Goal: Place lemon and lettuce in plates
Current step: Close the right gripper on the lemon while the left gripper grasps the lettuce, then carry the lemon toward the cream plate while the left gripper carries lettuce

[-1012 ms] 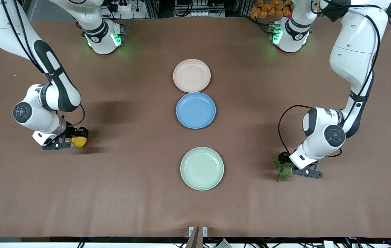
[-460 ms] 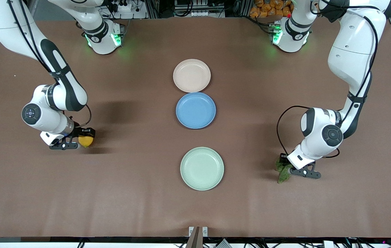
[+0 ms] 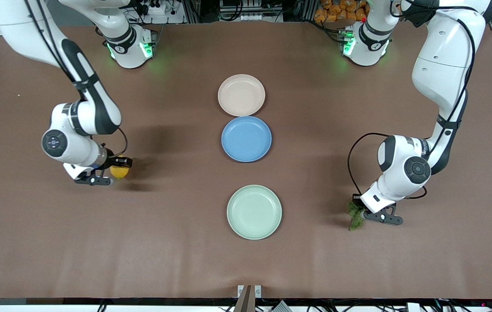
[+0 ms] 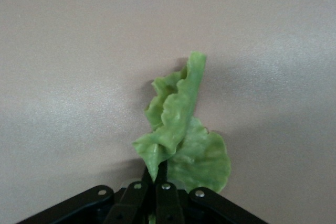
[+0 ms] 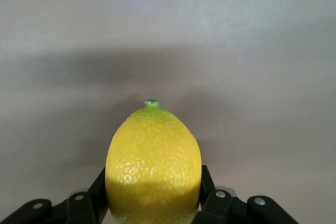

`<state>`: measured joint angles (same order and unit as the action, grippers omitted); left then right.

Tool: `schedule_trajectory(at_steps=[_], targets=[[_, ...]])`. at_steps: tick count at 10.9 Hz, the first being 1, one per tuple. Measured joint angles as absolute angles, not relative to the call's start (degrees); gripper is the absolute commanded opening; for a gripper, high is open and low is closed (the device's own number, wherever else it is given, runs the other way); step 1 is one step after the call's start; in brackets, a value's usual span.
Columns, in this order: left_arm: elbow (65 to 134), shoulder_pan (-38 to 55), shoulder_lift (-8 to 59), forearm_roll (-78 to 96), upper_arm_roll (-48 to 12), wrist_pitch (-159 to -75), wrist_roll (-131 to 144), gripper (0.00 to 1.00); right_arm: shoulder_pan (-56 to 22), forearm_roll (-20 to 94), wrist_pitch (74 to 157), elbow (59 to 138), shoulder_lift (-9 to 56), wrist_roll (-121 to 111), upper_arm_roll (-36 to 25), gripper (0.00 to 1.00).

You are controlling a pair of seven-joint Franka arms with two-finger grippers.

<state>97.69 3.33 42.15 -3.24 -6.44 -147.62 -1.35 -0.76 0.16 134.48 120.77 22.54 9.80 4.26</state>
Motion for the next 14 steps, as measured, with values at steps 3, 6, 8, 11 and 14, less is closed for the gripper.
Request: schedule_trajectory(at_steps=[3,6,8,11,14], targets=[[96.67,3.52,42.11,-4.33,-6.37,-147.46,-1.35,0.00,-7.78,0.30,129.64,120.57,19.30,21.90,4.67,0.02],[93.89,4.84,40.54,-4.41,-6.35,-144.08,-1.35,0.00,-16.21,0.36,123.93,119.51,16.87,32.27,5.18,0.02],[93.08,5.65,38.96,-4.41,-7.00,-143.47,-1.35,0.00,-18.39,2.11,118.60,119.05,14.63,33.95,5.32,0.02],[91.55,10.76,38.08,-4.41,-8.50,-143.33,3.71,0.00,-20.54,10.70,113.55,119.07,11.61,34.01,5.38,0.03],[90.68,16.36,38.08,-4.41,-8.64,-143.26,11.55,0.00,-24.00,13.67,113.55,119.22,11.46,36.67,5.40,0.03]])
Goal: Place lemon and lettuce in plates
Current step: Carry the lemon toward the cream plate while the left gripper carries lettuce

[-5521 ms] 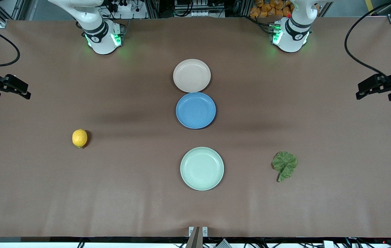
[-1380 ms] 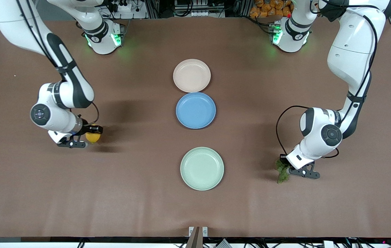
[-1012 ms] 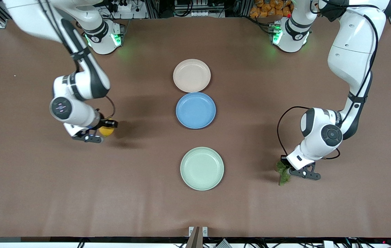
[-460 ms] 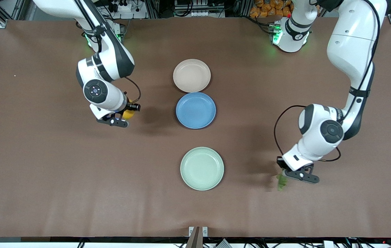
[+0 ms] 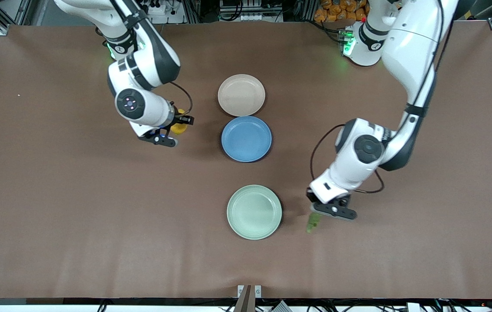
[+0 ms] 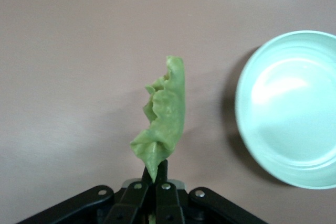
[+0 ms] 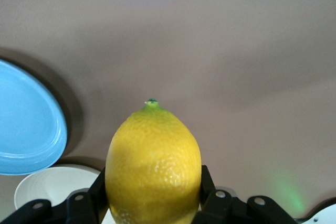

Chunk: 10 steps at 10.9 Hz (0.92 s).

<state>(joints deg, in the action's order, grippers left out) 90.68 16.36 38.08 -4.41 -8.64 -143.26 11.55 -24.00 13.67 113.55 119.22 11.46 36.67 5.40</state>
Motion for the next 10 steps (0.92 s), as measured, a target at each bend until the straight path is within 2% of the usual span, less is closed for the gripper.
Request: schedule_trajectory(at_steps=[4,9,10], targets=[[89.32,22.92,38.10,-4.41,-7.77,-143.35,24.15,0.00,-33.26,14.60,117.98,119.90,11.54,49.32,5.45,0.03],[87.70,32.86,41.05,-7.45,-1.46,-145.42,31.03,0.00,-43.84,17.04,128.16,121.96,14.06,62.76,5.47,0.03],[87.49,34.41,42.28,-7.47,-0.39,-146.97,32.11,0.00,-46.05,17.04,131.15,122.22,15.69,65.29,5.47,0.06]])
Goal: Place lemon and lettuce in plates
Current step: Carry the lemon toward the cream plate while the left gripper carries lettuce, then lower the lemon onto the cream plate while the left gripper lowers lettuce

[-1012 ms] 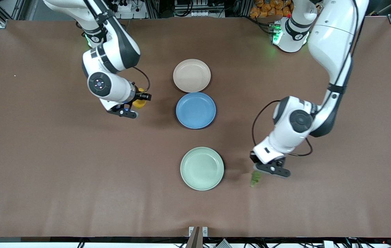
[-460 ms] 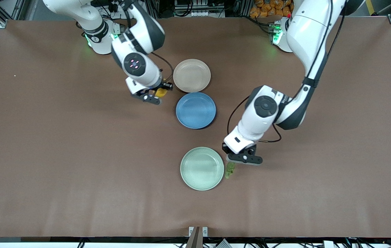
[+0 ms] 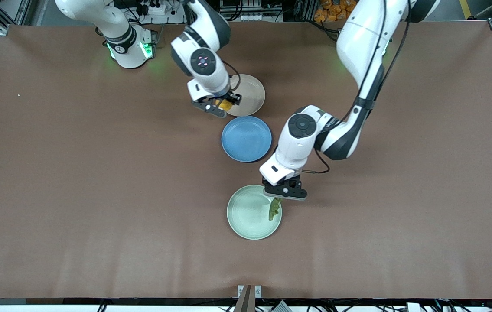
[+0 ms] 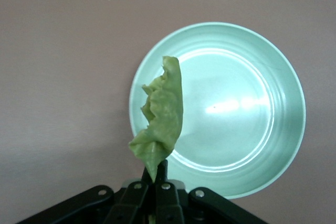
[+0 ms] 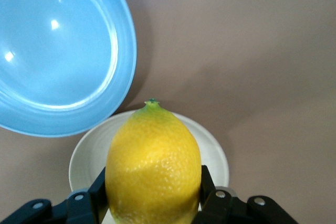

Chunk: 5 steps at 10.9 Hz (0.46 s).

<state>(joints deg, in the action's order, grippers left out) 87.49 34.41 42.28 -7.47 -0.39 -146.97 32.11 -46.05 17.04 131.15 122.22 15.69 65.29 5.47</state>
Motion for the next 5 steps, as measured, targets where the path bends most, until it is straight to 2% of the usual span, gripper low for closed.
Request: schedule_trajectory(at_steps=[1,2,3,5], targets=[[86.94,35.80,43.52,-7.47,0.60,-147.92,33.04,0.00,-48.12,17.05,134.20,122.33,17.82,67.23,5.47,0.27],[86.10,36.71,44.56,-7.47,1.23,-148.37,33.58,0.00,-49.60,17.05,136.56,122.32,19.73,68.77,5.46,0.70],[84.87,37.31,45.48,-7.47,1.64,-148.48,33.77,0.00,-50.58,17.05,137.87,122.29,21.13,69.52,5.44,1.00],[82.67,37.70,46.93,-7.61,2.23,-149.35,33.78,0.00,-51.60,17.05,138.21,122.25,21.97,71.09,5.42,1.00]])
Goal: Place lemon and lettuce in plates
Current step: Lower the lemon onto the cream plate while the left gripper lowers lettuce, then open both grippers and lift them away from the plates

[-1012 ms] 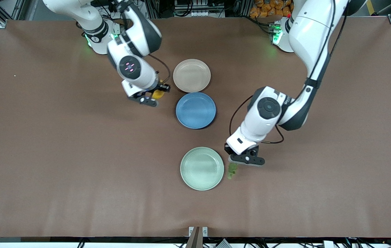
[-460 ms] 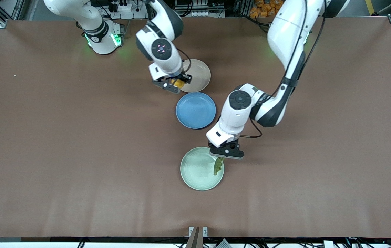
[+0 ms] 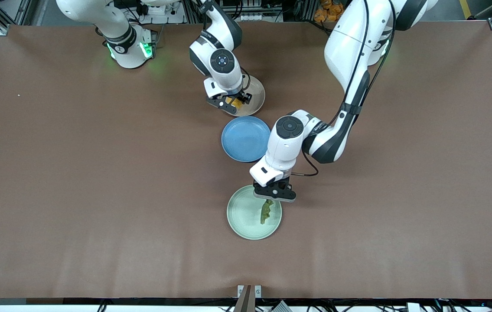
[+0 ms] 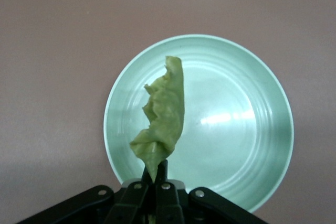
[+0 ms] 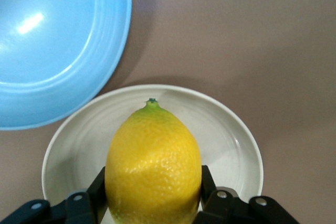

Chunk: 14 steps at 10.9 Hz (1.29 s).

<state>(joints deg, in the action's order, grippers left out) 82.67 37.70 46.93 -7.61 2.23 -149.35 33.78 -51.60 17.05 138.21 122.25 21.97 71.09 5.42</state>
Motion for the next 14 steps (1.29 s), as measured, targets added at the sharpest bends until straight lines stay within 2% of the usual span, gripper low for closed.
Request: schedule_trajectory(at_steps=[4,5,6,7,8,10,14], targets=[[81.25,41.21,50.89,-9.28,5.86,-153.23,33.78,0.00,-53.00,16.98,138.21,122.00,21.97,74.85,5.00,1.00],[80.94,42.68,51.73,-9.29,7.00,-153.36,33.78,0.03,-52.99,16.96,138.24,121.92,21.97,74.85,4.41,1.00],[80.75,43.79,52.21,-9.29,7.84,-153.40,33.78,0.28,-52.99,16.86,138.25,121.71,21.97,74.85,3.54,1.00],[80.64,44.36,52.48,-9.29,8.19,-153.40,33.78,0.80,-52.98,16.22,138.25,121.33,21.97,74.82,2.51,1.00],[80.57,44.53,52.66,-9.29,8.33,-153.40,33.78,1.00,-52.90,14.76,138.25,120.84,21.97,74.79,1.48,1.00],[80.49,44.51,52.70,-9.29,8.54,-153.40,34.04,1.00,-51.26,12.37,138.23,120.05,21.96,73.53,0.62,1.00],[79.51,44.43,52.54,-9.29,8.73,-153.41,35.96,1.00,-43.03,12.05,136.39,119.84,21.97,63.04,0.27,1.00]])
